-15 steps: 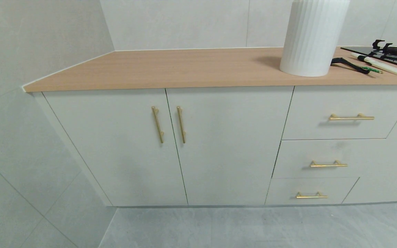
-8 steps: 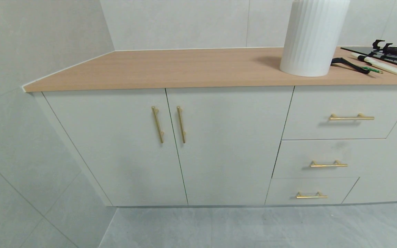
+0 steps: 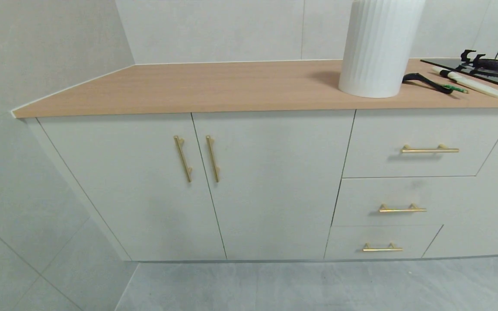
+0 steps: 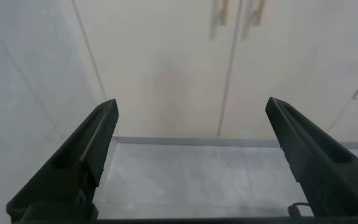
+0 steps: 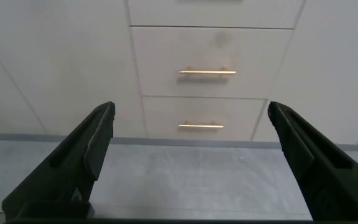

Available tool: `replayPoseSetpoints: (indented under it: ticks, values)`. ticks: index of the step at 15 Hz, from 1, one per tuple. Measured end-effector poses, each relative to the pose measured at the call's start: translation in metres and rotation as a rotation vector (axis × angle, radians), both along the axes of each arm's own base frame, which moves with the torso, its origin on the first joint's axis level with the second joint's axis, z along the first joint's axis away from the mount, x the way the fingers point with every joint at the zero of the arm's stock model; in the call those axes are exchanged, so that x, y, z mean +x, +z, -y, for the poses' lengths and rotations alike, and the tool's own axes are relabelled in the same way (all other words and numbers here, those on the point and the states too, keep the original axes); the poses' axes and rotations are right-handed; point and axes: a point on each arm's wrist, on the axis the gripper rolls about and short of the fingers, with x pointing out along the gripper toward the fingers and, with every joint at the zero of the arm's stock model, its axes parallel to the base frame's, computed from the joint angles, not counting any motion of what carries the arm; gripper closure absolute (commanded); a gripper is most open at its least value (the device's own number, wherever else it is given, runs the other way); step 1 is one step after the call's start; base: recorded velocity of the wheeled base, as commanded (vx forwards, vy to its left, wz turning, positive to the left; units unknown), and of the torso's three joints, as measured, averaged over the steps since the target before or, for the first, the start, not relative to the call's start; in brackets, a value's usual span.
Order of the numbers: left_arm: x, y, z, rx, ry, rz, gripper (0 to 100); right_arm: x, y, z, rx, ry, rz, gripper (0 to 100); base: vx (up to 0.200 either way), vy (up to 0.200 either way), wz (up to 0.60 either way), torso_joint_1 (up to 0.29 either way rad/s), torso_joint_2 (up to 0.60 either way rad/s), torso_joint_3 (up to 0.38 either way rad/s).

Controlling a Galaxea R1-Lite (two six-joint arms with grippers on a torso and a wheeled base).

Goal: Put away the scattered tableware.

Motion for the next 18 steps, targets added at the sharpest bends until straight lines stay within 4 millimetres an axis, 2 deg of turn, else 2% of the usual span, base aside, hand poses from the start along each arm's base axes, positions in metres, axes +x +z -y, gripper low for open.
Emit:
replayPoseSetpoints:
  ticks: [9, 17, 18]
  values:
    - [0.0, 0.0, 0.0, 0.0, 0.0, 0.0, 0, 0.0, 0.0, 0.0, 0.0, -0.001, 0.0, 0, 0.0, -0.2, 0.0, 0.003, 0.0, 0.003]
    - [0.0, 0.0001, 0.0, 0.0, 0.0, 0.001, 0, 0.0, 0.0, 0.0, 0.0, 0.0, 0.0, 0, 0.0, 0.0, 0.0, 0.0, 0.0, 0.0]
    - [0.0, 0.0, 0.0, 0.0, 0.0, 0.0, 0, 0.0, 0.0, 0.0, 0.0, 0.0, 0.001, 0, 0.2, 0.0, 0.0, -0.007, 0.0, 0.007]
